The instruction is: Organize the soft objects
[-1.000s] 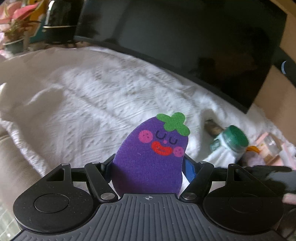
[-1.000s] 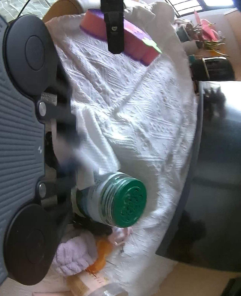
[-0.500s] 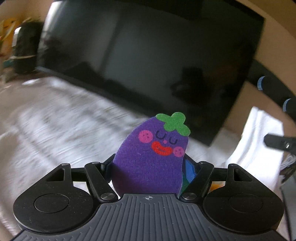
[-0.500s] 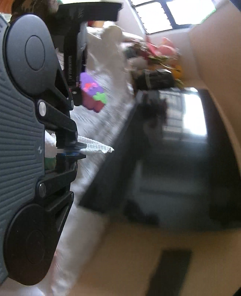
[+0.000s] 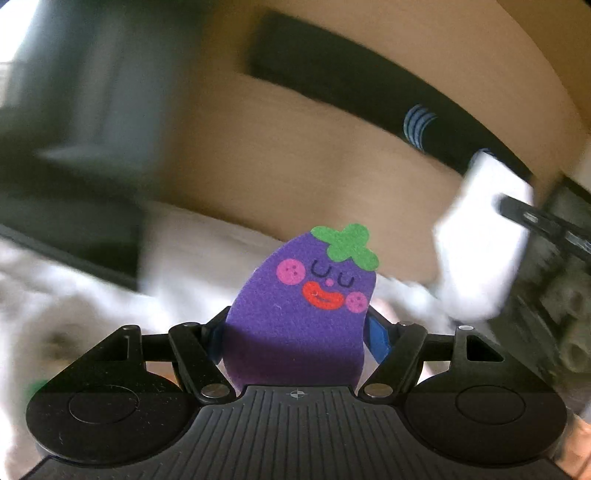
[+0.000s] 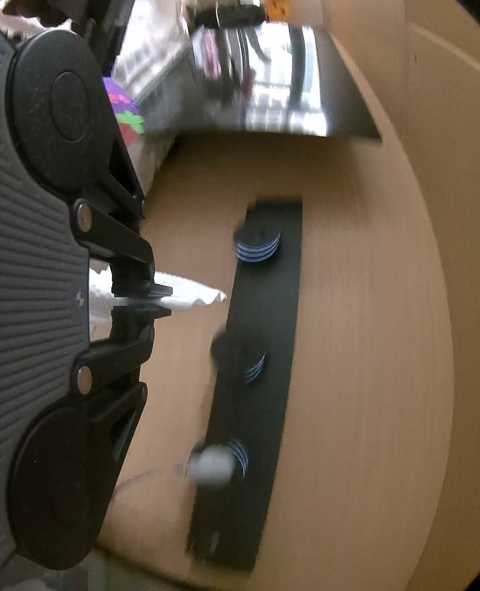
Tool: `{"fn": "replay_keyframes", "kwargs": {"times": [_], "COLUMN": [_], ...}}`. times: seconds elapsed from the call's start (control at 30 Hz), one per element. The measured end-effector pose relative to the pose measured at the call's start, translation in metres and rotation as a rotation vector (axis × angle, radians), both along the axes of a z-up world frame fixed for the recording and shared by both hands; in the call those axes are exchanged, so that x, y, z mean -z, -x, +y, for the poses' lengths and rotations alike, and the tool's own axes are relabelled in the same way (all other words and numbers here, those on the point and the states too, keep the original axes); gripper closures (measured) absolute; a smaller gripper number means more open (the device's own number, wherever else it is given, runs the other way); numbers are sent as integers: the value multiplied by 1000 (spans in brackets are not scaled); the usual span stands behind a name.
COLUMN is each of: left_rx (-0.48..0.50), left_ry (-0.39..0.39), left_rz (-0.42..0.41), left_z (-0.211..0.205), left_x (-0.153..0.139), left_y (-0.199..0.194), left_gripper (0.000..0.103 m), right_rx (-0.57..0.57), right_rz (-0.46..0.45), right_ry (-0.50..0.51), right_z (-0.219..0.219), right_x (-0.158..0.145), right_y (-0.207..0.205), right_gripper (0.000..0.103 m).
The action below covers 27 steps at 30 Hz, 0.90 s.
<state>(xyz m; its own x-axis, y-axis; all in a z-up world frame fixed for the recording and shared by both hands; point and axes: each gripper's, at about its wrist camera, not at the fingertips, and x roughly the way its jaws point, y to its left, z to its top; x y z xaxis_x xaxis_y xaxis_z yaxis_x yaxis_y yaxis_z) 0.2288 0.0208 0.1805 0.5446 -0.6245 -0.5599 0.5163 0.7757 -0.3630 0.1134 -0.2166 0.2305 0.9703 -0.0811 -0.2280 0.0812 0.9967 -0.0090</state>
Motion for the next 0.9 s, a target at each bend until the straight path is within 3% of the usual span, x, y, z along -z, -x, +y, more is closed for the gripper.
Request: {"fn": "replay_keyframes", "kwargs": {"times": [0.1, 0.27, 0.3, 0.37, 0.4, 0.53, 0.63, 0.73, 0.83, 0.9], "left_rx": [95, 297, 332, 328, 328, 352, 331, 302, 251, 242], "left_ry": [-38, -114, -184, -396, -437, -309, -279, -167, -100, -98], "left_rz": [23, 62, 31, -121, -167, -78, -110, -113, -80, -49], "left_z": [-49, -116, -129, -150, -151, -141, -131, -115, -103, -104], "left_x": [18, 65, 73, 86, 90, 94, 88, 76, 71, 71], "left_y": [-4, -15, -13, -1, 1, -12, -15, -17, -24, -27], "left_gripper": [26, 25, 24, 26, 26, 25, 26, 27, 27, 27], "right_rx": [35, 35, 37, 44, 46, 47, 49, 50, 57, 75], "right_rz": [39, 79, 94, 128, 141, 207, 264, 322, 452, 518], "right_ry": [-113, -220, -227, -231, -236, -289, -349, -415, -464, -462], "right_z": [-36, -52, -54, -51, -52, -58, -61, -67, -70, -69], "right_x": [15, 41, 48, 58, 61, 82, 100, 118, 143, 158], "right_y": [-4, -16, -22, -33, -36, -54, -73, -83, -102, -104], "right_gripper": [99, 99, 99, 99, 99, 99, 99, 99, 98, 95]}}
